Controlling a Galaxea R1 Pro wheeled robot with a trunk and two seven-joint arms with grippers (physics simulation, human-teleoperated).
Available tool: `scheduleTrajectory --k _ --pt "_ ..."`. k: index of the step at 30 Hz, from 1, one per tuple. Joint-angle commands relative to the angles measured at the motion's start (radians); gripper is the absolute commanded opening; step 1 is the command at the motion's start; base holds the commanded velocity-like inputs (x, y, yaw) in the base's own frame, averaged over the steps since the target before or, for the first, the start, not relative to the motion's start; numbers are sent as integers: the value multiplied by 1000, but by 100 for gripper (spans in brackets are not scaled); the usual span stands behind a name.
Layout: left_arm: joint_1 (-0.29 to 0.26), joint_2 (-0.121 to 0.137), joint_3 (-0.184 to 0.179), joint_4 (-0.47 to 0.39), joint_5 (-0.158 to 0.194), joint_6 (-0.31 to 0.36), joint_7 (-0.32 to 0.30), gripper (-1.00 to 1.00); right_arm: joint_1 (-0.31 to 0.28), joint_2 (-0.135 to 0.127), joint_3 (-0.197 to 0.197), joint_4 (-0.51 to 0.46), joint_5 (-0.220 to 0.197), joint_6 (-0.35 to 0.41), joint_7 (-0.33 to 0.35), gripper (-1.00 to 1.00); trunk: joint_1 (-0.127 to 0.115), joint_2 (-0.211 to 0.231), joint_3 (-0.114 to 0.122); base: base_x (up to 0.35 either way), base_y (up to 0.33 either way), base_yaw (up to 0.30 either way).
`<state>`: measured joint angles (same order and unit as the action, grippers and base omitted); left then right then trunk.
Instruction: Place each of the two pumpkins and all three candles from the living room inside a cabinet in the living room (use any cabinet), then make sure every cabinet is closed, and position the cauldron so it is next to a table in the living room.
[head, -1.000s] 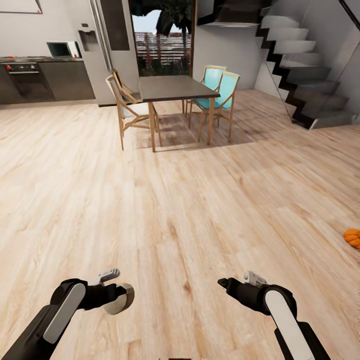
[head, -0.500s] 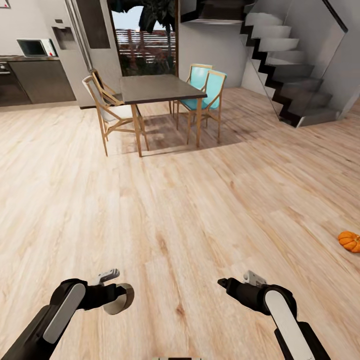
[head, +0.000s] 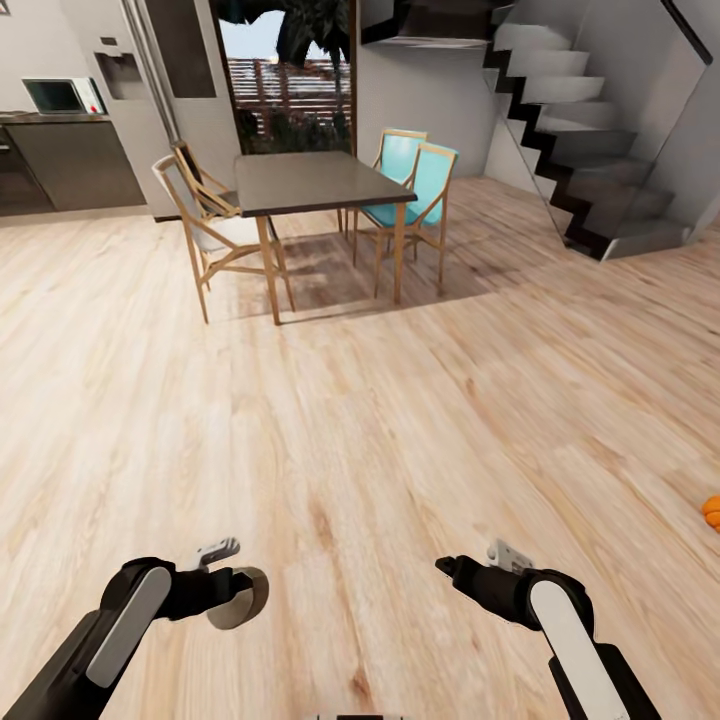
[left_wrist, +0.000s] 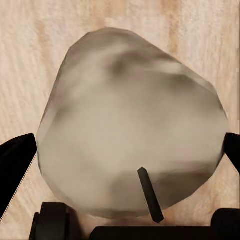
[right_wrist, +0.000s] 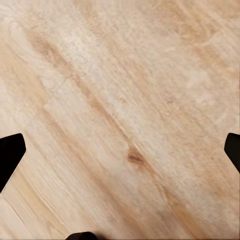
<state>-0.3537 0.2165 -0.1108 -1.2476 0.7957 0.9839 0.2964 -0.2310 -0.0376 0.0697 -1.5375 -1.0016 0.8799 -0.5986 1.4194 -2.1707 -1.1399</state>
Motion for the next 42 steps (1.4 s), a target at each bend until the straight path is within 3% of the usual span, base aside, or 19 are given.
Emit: scheduleTrajectory --k 1,25,42 --pt "-1 1 -2 -1 13 1 10 -100 -1 -1 1 -1 -9 1 -10 100 0 0 -1 336 0 0" --pt "-1 1 -5 -1 13 1 10 -100 -1 -1 1 0 -9 1 -10 100 0 0 -1 332 0 0" --pt "-1 1 -4 -1 13 1 10 -100 -1 -1 1 0 -8 1 -10 100 0 0 -1 33 0 -39"
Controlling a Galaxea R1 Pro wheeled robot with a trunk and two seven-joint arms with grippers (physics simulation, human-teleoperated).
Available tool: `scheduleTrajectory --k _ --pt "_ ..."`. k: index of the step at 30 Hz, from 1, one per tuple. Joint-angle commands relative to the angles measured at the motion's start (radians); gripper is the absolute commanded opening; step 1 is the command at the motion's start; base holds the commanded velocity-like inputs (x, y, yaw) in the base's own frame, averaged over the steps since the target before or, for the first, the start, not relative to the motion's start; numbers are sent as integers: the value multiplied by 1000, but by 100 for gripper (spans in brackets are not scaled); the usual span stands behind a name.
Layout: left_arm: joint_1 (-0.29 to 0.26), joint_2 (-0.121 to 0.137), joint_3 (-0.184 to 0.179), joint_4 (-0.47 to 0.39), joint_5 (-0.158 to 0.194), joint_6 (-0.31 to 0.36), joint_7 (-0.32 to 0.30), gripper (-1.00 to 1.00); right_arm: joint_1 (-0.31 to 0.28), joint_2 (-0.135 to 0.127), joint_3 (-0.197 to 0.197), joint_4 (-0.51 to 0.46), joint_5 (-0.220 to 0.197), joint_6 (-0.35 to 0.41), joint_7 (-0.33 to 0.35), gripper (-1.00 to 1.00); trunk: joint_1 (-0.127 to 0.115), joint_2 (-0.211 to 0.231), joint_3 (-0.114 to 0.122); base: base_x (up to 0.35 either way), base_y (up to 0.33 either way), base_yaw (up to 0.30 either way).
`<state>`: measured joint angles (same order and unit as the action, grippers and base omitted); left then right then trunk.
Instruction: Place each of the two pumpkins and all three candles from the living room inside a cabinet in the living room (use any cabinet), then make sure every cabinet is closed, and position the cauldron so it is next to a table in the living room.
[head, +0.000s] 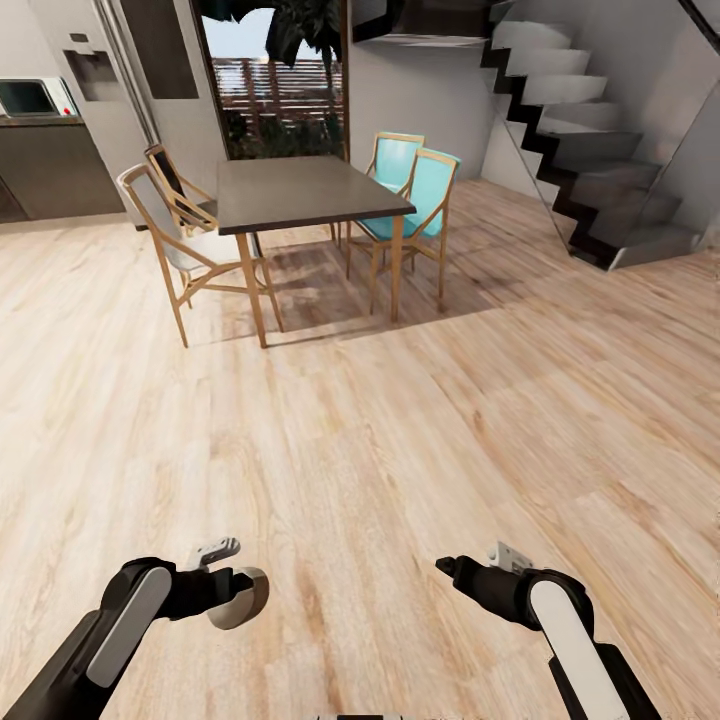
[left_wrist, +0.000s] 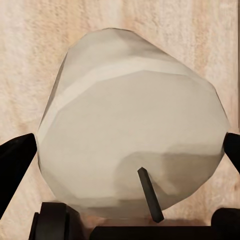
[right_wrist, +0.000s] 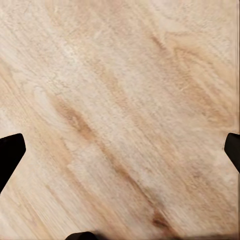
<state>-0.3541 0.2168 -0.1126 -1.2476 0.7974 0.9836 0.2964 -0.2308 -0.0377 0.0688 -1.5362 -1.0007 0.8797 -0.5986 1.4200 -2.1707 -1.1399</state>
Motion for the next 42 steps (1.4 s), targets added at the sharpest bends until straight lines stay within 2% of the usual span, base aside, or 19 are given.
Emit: scheduleTrajectory --k 1,29,42 --pt "0 1 -2 -1 11 1 10 -100 -1 -1 2 -1 -9 1 -10 100 0 0 -1 -56 0 -226" --pt "0 1 -4 -3 11 1 10 -100 -1 -1 2 -1 -9 -1 -12 100 0 0 -1 -14 0 -275" --pt "0 1 -3 -3 10 1 10 -100 -1 -1 2 -1 -9 0 -12 100 0 0 -1 229 117 -280"
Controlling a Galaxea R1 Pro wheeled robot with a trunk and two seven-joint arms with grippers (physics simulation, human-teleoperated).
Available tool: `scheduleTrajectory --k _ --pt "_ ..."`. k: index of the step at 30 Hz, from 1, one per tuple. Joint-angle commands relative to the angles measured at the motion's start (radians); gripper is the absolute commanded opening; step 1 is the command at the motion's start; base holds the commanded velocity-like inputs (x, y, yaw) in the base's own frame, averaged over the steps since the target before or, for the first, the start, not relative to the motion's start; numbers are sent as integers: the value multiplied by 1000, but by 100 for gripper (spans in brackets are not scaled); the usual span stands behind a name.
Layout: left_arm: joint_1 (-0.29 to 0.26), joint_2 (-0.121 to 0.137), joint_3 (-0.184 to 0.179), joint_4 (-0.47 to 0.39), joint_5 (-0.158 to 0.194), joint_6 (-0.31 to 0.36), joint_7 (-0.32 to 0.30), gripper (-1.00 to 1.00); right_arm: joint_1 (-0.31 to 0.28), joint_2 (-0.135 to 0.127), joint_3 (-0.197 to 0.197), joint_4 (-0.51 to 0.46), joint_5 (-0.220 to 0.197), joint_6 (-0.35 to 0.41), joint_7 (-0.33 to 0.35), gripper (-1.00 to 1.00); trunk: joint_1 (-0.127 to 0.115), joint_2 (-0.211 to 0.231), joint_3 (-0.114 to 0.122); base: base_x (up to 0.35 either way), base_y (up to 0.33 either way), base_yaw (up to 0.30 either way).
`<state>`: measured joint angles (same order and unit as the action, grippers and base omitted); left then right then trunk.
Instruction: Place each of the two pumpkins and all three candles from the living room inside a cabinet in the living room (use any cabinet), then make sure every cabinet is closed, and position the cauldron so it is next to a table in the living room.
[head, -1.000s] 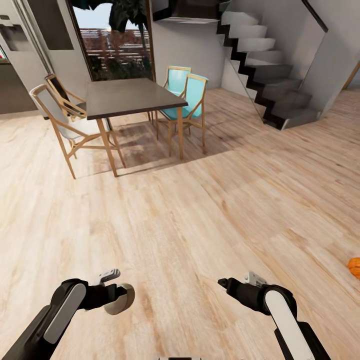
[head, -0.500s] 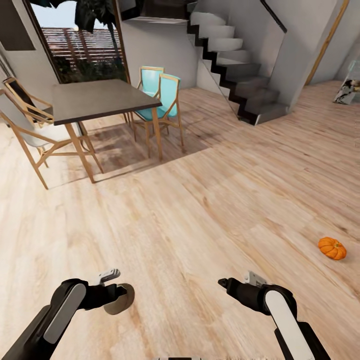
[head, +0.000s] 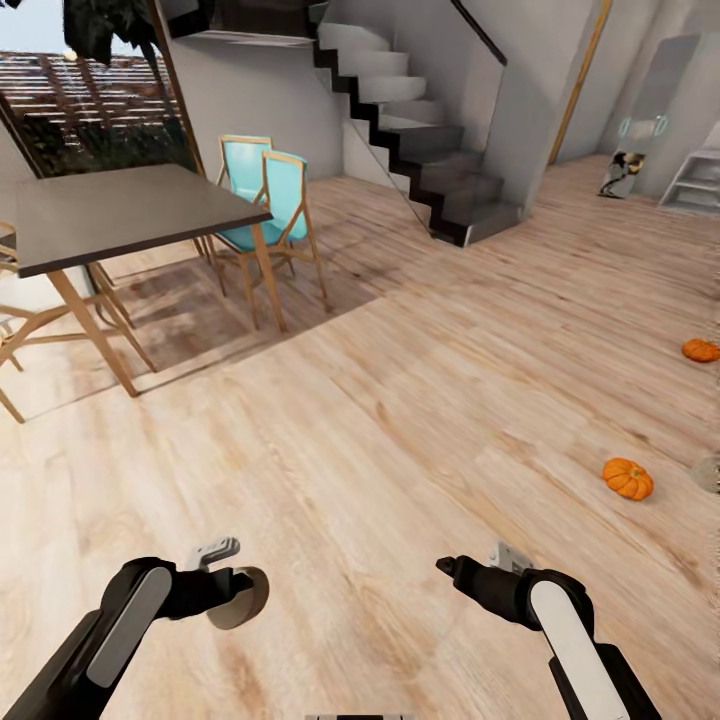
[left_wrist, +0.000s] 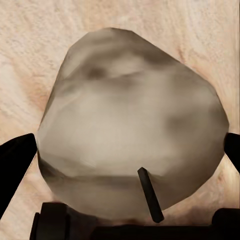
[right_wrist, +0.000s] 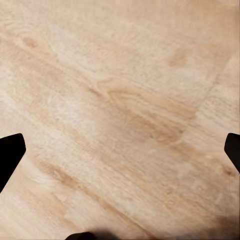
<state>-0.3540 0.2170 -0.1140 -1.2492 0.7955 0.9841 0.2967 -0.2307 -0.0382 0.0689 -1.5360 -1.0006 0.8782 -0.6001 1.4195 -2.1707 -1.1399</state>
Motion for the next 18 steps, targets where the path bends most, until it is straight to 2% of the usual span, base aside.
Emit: scheduleTrajectory --k 1,11,18 --pt "0 1 -2 -1 12 1 10 -100 -1 -1 2 -1 -9 1 -10 100 0 0 -1 287 167 -280" --pt "0 1 -3 -1 12 1 10 -100 -1 -2 2 -1 -9 1 -10 100 0 0 1 289 168 -251" --pt "0 1 -3 -1 11 1 10 -100 -1 -1 2 -1 -9 1 -10 100 0 0 1 292 168 -84"
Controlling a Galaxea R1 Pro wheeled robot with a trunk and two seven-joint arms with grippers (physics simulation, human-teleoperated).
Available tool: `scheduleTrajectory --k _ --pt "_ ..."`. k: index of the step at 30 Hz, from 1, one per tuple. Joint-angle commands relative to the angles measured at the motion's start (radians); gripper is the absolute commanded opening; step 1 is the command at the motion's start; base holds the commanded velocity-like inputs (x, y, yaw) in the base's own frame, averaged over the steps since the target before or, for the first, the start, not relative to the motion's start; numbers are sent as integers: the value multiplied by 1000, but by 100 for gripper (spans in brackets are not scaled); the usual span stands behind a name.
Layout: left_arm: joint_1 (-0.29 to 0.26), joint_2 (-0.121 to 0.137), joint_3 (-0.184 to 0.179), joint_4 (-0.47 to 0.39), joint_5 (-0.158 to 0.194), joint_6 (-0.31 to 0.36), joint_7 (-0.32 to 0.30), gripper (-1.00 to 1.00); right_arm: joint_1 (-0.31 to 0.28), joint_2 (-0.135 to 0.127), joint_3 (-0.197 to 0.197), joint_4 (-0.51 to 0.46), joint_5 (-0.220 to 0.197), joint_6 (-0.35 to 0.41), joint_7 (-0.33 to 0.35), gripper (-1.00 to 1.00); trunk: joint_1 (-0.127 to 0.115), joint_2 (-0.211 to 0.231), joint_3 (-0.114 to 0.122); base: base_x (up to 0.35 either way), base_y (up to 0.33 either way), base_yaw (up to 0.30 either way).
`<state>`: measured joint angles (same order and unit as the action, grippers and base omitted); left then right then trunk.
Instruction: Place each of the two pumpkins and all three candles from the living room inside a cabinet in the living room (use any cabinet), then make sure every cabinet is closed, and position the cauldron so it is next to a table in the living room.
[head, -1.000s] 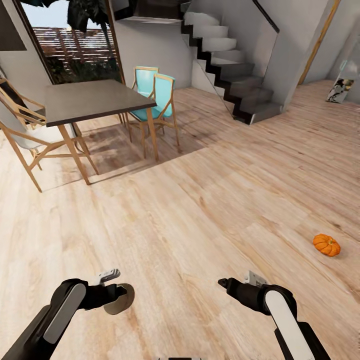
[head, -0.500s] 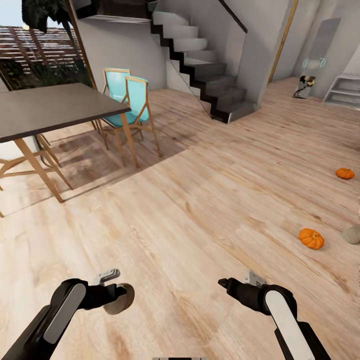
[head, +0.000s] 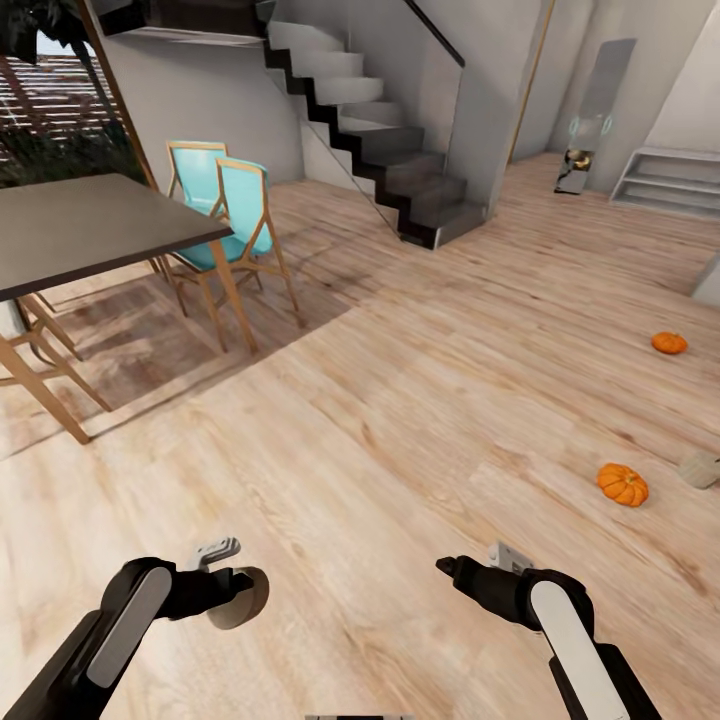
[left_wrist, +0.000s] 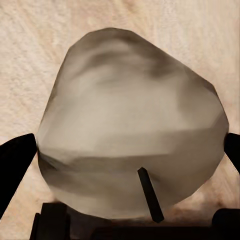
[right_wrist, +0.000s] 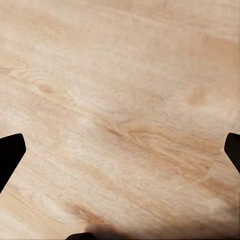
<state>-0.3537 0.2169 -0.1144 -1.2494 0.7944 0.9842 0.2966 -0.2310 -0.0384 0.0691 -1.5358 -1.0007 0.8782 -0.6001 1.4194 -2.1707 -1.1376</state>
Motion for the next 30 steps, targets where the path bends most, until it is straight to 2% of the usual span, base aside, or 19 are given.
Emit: scheduleTrajectory --k 1,17,30 --pt "-1 1 -2 -1 13 1 10 -100 -1 0 1 -1 -9 1 -10 100 0 0 -1 292 168 -8" --pt "-1 1 -4 -1 13 1 10 -100 -1 -1 1 -1 -10 1 -10 100 0 0 -1 296 147 -1" --pt "-1 1 -6 -1 13 1 10 -100 -1 -1 1 -1 -10 1 -10 100 0 0 -1 329 12 0"
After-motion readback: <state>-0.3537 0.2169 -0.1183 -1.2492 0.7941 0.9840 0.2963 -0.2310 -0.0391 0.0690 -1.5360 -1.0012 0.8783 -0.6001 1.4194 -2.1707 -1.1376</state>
